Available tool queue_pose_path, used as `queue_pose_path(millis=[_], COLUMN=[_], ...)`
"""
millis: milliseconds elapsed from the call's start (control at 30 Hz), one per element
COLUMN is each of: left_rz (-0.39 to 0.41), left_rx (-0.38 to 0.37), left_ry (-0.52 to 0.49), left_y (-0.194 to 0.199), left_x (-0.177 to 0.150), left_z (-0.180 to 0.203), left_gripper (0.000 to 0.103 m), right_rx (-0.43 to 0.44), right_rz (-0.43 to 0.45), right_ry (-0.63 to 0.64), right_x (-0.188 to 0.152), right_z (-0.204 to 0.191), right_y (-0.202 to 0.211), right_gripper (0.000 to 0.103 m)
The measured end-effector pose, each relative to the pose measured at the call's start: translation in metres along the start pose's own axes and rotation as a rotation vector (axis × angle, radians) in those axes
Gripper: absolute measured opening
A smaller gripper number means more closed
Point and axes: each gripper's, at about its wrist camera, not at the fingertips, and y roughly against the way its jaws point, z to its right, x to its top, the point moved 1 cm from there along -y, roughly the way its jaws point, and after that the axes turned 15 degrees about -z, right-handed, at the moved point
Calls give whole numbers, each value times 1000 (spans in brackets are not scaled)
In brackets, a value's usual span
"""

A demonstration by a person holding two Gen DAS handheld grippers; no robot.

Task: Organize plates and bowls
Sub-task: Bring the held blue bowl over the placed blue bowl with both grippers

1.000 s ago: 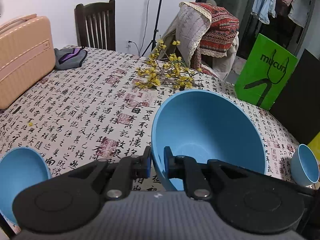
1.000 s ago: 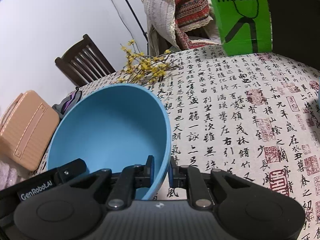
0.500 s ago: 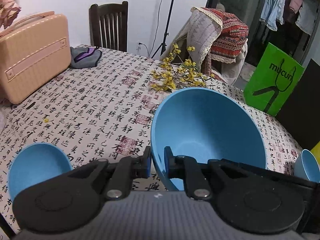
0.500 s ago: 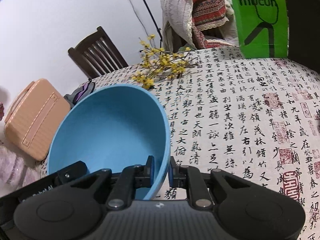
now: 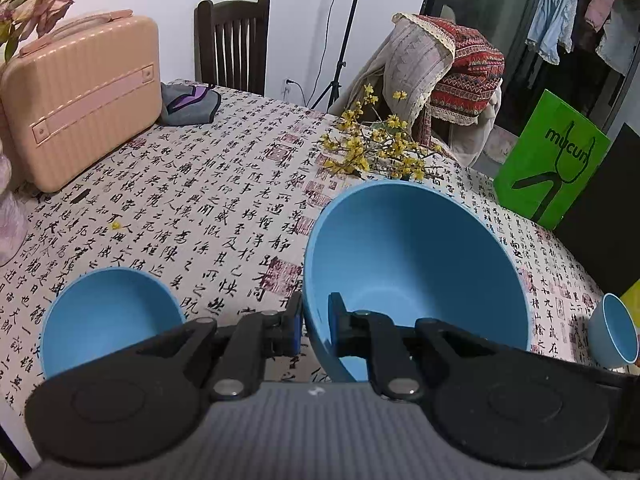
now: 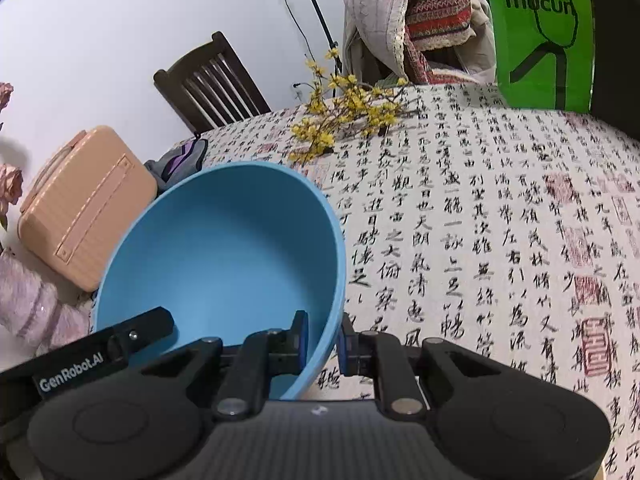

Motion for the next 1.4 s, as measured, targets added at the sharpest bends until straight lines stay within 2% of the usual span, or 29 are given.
queue_pose_path(millis=[333, 633, 1400], left_rz=[-3, 30, 36], left_rx=[-6, -1, -20], left_ry=[-17, -60, -92], left_y=[11, 27, 31], left_x=[-10, -16, -15], left_z=[-15, -27, -66], left_gripper=[12, 13, 13], right_rx=[-2, 29, 30], right_rz=[-10, 12, 30], right_ry=[14, 7, -11], right_x=[-14, -22, -29], right_z=[-14, -26, -56], right_y=[4, 15, 8], right_gripper=[14, 14, 14])
